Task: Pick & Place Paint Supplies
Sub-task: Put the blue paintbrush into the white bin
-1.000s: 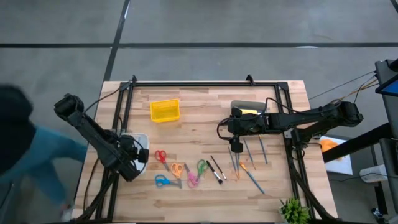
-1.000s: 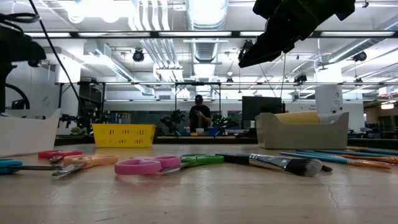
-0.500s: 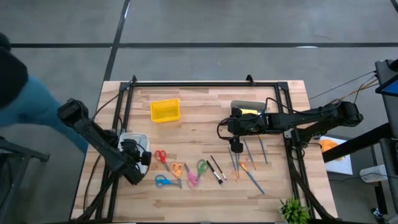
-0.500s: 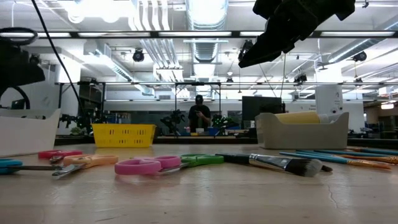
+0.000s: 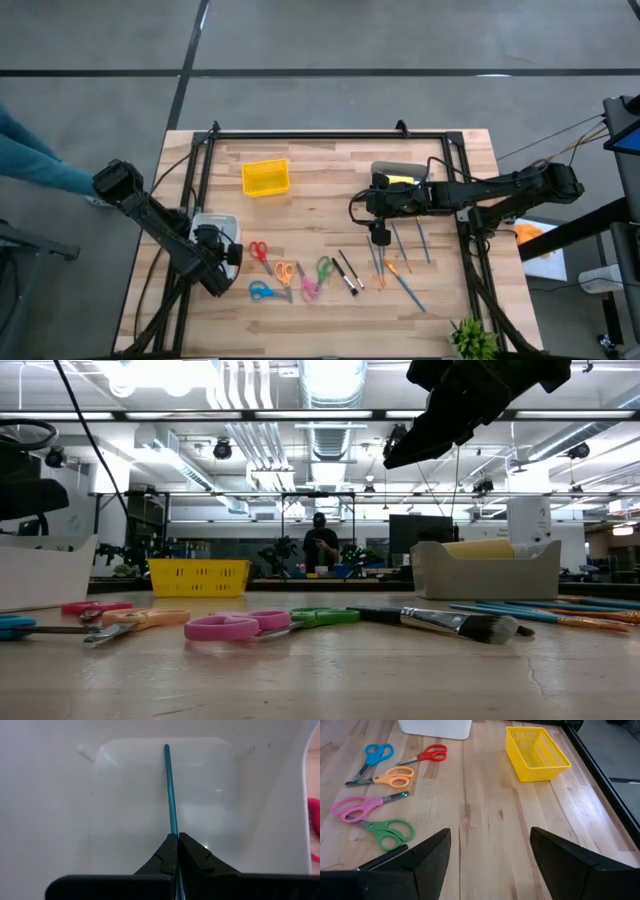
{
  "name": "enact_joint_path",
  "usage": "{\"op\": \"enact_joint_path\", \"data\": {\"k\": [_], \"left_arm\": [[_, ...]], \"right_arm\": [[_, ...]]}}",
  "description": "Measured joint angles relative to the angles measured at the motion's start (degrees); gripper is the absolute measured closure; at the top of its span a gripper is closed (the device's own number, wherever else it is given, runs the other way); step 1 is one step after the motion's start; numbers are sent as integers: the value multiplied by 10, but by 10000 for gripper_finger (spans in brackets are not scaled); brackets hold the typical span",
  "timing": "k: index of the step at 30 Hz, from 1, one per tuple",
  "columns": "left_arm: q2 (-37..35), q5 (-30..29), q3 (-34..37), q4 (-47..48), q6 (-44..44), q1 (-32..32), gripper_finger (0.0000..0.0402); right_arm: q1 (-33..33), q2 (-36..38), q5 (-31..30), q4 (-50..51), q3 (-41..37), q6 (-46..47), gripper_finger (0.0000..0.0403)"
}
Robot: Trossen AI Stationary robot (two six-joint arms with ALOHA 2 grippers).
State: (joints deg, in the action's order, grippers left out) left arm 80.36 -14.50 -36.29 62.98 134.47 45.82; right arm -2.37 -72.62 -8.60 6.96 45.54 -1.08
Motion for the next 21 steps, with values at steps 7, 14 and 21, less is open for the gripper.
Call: {"op": "enact_joint_path", "data": {"k": [7, 14, 21], "left_arm": [[0, 0, 0, 0, 4, 0, 394], [0, 0, 0, 0, 4, 0, 389], [0, 0, 0, -2, 4, 0, 329]], "right_arm": [[0, 0, 0, 0, 0, 0, 133], [0, 0, 0, 0, 0, 0, 133], [0, 0, 0, 0, 0, 0, 133]]}}
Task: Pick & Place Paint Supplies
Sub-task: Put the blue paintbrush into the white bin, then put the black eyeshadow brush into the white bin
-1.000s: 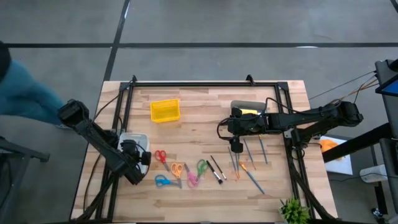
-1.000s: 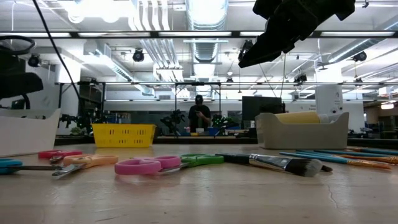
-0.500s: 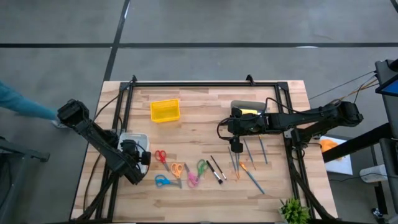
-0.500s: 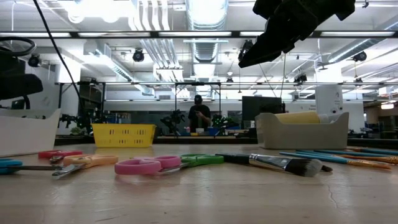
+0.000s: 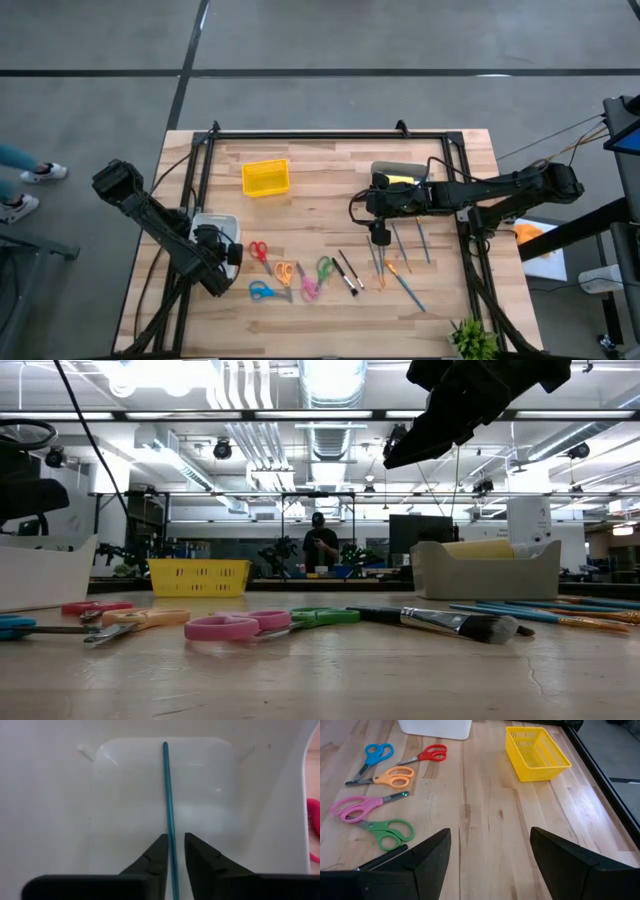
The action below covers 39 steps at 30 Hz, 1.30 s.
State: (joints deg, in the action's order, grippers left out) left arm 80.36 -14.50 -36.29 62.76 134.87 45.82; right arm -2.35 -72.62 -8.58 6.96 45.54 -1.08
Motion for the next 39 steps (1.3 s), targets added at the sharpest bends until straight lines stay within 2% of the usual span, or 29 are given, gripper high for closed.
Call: {"op": "enact_joint_path", "data": {"k": [4, 15, 22, 26, 29, 33, 39], "left_arm": [[0, 0, 0, 0, 0, 0, 312], [-1, -1, -10, 10, 0, 0, 310], [-25, -47, -65, 82, -50, 0, 310], [-40, -93, -96, 111, -82, 0, 310], [-46, -149, -111, 115, -122, 0, 310], [-47, -238, -126, 112, -201, -1, 310], [-49, -345, -131, 60, -335, -3, 310]], "right_arm": [[0, 0, 0, 0, 0, 0, 133], [0, 0, 0, 0, 0, 0, 133], [0, 0, 0, 0, 0, 0, 133], [0, 0, 0, 0, 0, 0, 133], [0, 0, 0, 0, 0, 0, 133], [0, 0, 0, 0, 0, 0, 133], [0, 0, 0, 0, 0, 0, 133]]}}
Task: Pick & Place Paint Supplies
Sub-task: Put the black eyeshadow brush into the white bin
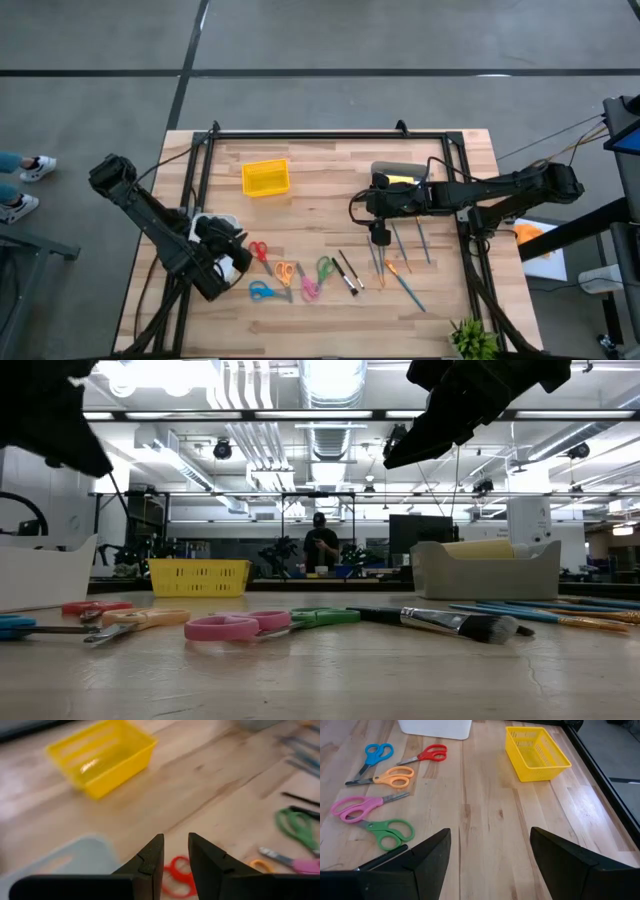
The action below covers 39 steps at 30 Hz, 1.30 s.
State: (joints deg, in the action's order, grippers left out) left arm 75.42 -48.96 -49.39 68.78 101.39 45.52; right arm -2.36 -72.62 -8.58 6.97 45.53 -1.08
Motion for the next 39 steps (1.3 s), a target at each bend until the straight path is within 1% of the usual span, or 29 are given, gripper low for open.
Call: {"op": "enact_joint_path", "data": {"k": [3, 7, 10, 12, 15, 18, 21, 24, 26, 28, 30, 33, 39], "left_arm": [[-7, -34, 0, -45, -88, -6, 310], [-24, -66, 1, -127, -245, -23, 310], [-40, -66, 1, -201, -376, -47, 310], [-50, -54, 1, -250, -452, -68, 310], [-62, -13, 2, -318, -556, -110, 310], [-69, 42, 14, -398, -664, -158, 310], [-77, 105, 34, -479, -754, -203, 310], [-81, 180, 53, -552, -830, -242, 310], [-81, 235, 60, -568, -861, -262, 310], [-81, 278, 60, -567, -869, -275, 310], [-81, 283, 64, -566, -870, -277, 310], [-81, 271, 67, -554, -869, -277, 310], [-80, 267, 67, -555, -866, -277, 310]], "right_arm": [[0, 0, 0, 0, 0, 0, 133], [0, 0, 0, 0, 0, 0, 133], [0, 0, 0, 0, 0, 0, 133], [0, 0, 0, 0, 0, 0, 133], [0, 0, 0, 0, 0, 0, 133], [0, 0, 0, 0, 0, 0, 133], [0, 0, 0, 0, 0, 0, 133], [0, 0, 0, 0, 0, 0, 133], [0, 0, 0, 0, 0, 0, 133], [0, 0, 0, 0, 0, 0, 133], [0, 0, 0, 0, 0, 0, 133], [0, 0, 0, 0, 0, 0, 133], [0, 0, 0, 0, 0, 0, 133]]}}
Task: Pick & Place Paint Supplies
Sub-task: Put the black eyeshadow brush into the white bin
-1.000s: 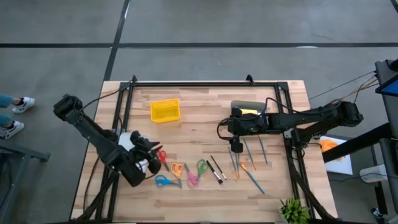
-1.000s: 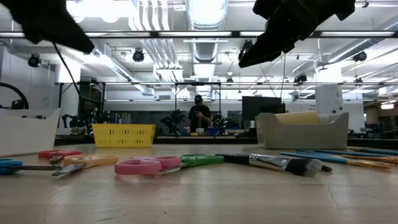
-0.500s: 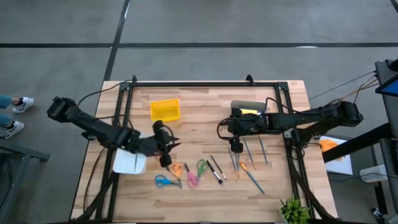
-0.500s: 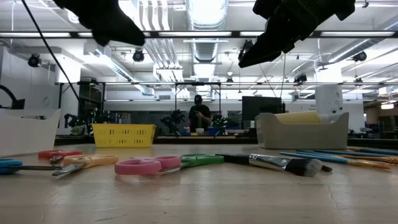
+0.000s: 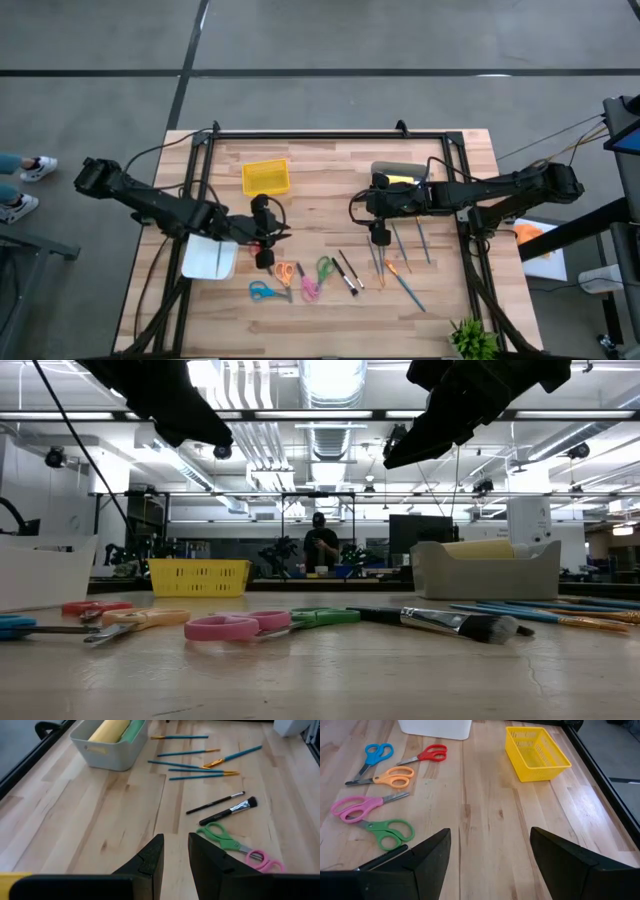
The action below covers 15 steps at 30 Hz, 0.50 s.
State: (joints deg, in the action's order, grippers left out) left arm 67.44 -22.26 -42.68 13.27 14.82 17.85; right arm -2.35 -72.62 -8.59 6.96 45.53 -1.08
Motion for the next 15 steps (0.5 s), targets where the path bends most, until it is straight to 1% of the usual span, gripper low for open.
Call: {"op": "enact_joint_path", "data": {"k": [15], "left_arm": [[0, 0, 0, 3, 2, 0, 310]], "right_arm": [[0, 0, 0, 0, 0, 0, 133]]}}
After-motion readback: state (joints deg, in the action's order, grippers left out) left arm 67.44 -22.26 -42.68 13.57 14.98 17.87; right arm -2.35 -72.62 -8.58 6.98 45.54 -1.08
